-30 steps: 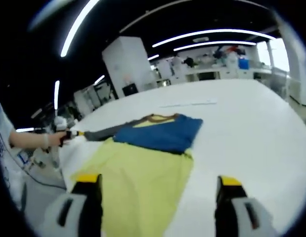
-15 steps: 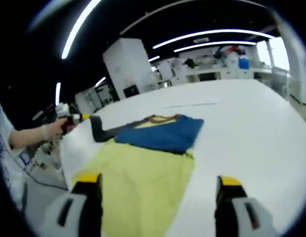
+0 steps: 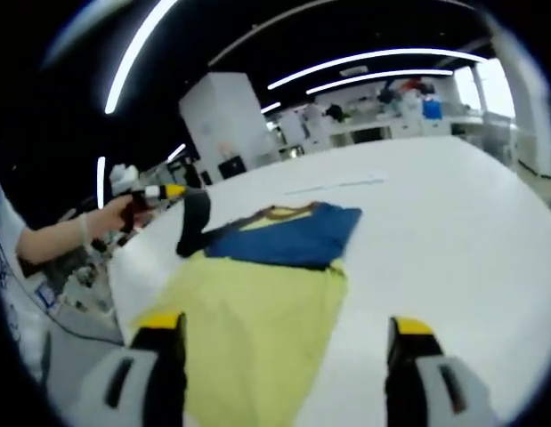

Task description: Fold the garment on the visible template until the final outline fits inside the template.

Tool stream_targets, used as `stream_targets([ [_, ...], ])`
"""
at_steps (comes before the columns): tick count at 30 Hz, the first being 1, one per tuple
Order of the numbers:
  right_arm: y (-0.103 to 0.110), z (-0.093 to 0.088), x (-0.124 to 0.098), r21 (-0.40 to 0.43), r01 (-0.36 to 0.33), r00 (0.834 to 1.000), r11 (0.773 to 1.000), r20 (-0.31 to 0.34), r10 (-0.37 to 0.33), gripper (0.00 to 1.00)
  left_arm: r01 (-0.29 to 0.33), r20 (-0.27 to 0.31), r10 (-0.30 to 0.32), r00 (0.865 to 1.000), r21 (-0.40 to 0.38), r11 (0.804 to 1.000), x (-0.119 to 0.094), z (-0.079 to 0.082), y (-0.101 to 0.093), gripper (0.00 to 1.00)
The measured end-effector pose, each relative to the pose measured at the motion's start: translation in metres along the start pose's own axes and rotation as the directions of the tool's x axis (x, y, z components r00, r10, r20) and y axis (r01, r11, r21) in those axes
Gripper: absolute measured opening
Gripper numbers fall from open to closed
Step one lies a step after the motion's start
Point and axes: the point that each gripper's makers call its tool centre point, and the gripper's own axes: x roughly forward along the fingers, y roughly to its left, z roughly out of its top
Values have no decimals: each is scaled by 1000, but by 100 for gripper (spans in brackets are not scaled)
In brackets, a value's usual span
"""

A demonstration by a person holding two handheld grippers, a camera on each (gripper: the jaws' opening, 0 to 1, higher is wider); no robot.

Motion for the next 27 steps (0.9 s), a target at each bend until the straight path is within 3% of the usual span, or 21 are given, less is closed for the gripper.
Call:
stream_targets([
  [5, 0, -1, 1, 1, 0, 1000, 1000, -3, 0, 94, 58, -15, -58, 998, 8, 998, 21, -2, -35, 0],
  [9, -1, -3, 2, 7, -2, 1000, 1000, -5, 2, 93, 106, -35, -106, 994, 6, 994, 46, 4, -44, 0],
  [13, -2, -6, 1, 16, -2, 1000, 1000, -7, 3, 93, 153, -39, -152, 988, 1, 988, 64, 1, -79, 0],
  [15, -3, -7, -1, 29, 0, 1000, 1000, -5, 0, 92, 175, -47, -175, 983, 1, 985, 70, -2, -87, 0],
  [21, -6, -10, -4, 64, 11, 1000, 998, 9, -12, 92, 243, -112, -239, 965, 21, 970, 93, -28, -132, 0],
  [27, -9, -17, -10, 63, 20, 1000, 998, -3, -20, 92, 280, -125, -278, 952, -2, 960, 114, -50, -165, 0],
])
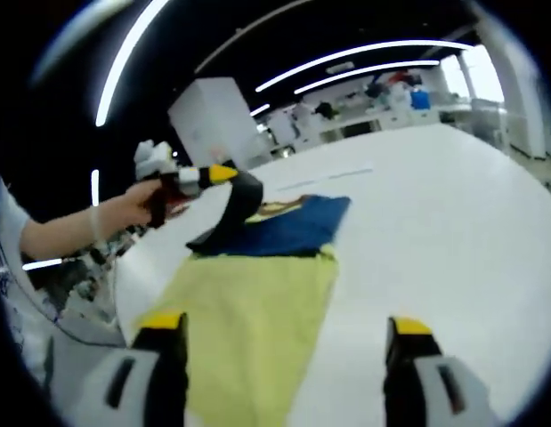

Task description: Fold the garment on the visible template until the final outline fits inside the template.

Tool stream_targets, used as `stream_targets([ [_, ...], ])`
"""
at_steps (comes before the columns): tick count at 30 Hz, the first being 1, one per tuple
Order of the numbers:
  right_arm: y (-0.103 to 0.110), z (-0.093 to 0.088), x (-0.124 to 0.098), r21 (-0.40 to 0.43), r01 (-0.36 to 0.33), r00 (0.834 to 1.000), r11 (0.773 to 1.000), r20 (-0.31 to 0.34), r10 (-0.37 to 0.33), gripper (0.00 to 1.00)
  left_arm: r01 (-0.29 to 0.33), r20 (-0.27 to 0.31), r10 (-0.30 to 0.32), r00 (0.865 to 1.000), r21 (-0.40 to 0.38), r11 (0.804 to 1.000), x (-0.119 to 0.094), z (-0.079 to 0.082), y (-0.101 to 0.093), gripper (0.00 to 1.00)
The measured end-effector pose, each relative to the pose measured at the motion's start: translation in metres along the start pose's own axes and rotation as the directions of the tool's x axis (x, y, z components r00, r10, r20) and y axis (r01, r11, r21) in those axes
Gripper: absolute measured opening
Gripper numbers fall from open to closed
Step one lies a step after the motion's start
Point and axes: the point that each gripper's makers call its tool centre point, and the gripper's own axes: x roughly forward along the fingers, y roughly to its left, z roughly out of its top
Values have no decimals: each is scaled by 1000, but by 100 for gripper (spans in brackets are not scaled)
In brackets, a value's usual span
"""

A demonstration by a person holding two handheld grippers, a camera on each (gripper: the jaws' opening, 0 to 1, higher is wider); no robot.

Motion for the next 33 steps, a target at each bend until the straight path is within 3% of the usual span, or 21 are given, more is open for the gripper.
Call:
stream_targets([
  [11, -6, -6, -8, 33, 22, 1000, 999, 4, -22, 92, 97, -92, -94, 991, 30, 995, 34, -43, -49, 0],
  [13, -8, -7, -8, 38, 24, 1000, 999, 5, -24, 92, 109, -124, -100, 987, 65, 992, 38, -54, -52, 0],
  [22, -7, -11, -5, 52, 20, 1000, 998, 2, -20, 92, 144, -207, -128, 970, 62, 988, 46, -95, -67, 0],
  [33, -4, -8, 3, 63, 0, 1000, 998, 10, 0, 92, 181, -239, -157, 958, 83, 980, 47, -106, -74, 0],
])
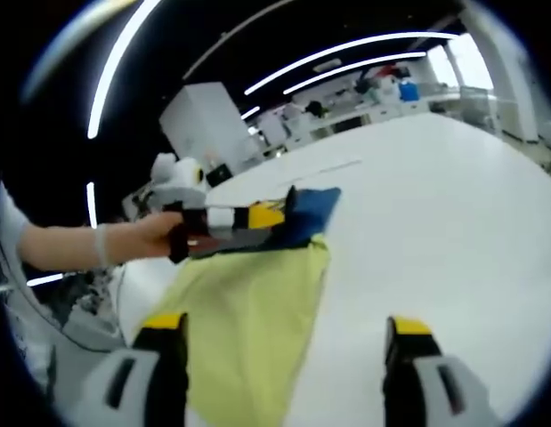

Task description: Fold the garment on the visible template until the final outline fits inside the template.

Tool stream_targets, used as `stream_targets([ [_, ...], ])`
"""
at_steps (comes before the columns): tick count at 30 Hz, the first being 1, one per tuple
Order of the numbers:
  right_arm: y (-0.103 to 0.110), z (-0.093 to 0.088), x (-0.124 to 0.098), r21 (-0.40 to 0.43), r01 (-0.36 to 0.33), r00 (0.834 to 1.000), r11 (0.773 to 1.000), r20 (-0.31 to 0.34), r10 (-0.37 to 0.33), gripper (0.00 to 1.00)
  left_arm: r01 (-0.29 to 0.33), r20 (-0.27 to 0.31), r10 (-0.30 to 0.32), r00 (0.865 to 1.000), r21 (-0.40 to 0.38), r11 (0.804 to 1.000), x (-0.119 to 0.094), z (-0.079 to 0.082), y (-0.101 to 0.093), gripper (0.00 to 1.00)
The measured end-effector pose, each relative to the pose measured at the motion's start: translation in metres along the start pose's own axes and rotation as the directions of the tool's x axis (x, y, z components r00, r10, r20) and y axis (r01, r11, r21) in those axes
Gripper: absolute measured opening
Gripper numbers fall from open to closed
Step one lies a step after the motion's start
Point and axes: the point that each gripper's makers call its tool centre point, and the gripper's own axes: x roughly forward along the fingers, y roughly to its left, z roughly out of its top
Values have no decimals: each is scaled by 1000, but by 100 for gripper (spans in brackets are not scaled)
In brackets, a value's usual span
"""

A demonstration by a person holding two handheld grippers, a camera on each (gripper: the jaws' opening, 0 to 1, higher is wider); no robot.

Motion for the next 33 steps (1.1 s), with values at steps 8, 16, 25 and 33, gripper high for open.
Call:
stream_targets([
  [8, 0, 4, 0, -9, 1, 1000, 1000, -2, -1, 92, 90, 65, -95, 993, 76, 993, -9, 11, -21, 23],
  [16, 10, 10, 4, -36, -11, 1000, 999, -8, 11, 92, 108, 129, -119, 984, 85, 990, -42, 16, -22, 56],
  [25, 19, 12, 11, -69, -29, 999, 997, -37, 27, 94, 73, 190, -92, 978, 102, 992, -85, 19, -3, 97],
  [33, 27, 17, 14, -97, -39, 999, 995, -41, 35, 94, 38, 188, -60, 980, 122, 992, -125, 0, 6, 99],
])
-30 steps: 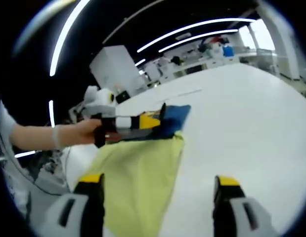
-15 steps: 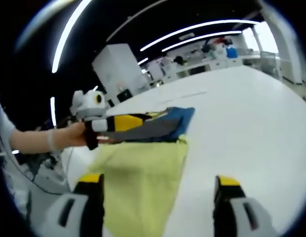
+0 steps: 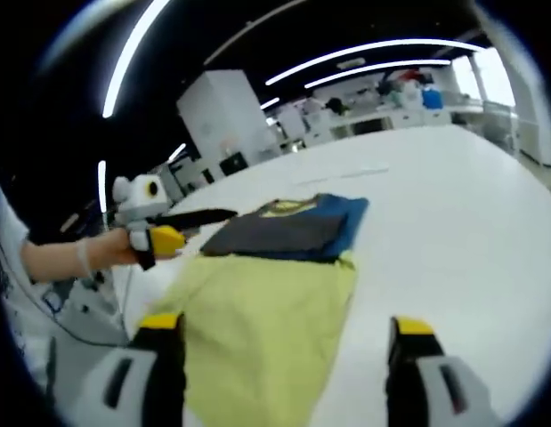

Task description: Fold the garment on the visible template until the final outline fits inside the template.

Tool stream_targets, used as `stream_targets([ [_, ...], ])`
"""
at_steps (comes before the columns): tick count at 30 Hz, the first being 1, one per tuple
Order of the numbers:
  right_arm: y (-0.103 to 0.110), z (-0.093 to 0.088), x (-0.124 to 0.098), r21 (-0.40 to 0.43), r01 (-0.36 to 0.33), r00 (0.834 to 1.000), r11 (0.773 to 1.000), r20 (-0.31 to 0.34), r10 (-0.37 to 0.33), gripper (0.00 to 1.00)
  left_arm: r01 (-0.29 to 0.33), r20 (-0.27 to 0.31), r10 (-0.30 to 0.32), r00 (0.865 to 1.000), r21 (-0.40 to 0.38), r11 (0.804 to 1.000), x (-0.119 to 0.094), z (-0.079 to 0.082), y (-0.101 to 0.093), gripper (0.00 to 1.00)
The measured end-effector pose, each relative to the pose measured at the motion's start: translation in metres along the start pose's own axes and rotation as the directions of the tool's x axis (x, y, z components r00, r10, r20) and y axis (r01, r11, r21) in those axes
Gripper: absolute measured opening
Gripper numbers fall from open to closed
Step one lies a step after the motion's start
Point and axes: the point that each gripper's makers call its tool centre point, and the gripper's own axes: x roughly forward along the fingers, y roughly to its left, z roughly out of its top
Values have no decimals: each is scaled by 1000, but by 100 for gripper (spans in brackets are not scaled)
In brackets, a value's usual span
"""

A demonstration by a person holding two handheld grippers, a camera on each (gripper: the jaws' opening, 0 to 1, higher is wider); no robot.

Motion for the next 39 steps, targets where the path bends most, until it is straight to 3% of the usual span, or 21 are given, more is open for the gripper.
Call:
stream_targets([
  [9, 5, 5, 1, -23, -4, 1000, 1000, 4, 4, 94, -110, 72, 109, 991, 10, 994, -54, 10, 19, 99],
  [15, 14, 12, -4, -35, -2, 1000, 999, 24, 3, 94, -159, 80, 158, 984, 12, 987, -90, 5, 28, 99],
  [23, 18, 11, -9, -46, 10, 999, 999, 33, -9, 94, -230, 39, 228, 973, 45, 972, -136, -15, 36, 99],
  [36, 18, 2, -20, -59, 31, 999, 998, 31, -29, 94, -252, -9, 253, 968, 51, 966, -172, -37, 38, 99],
  [39, 20, -2, -22, -62, 32, 999, 998, 22, -31, 94, -247, -52, 250, 967, 71, 967, -176, -47, 37, 99],
])
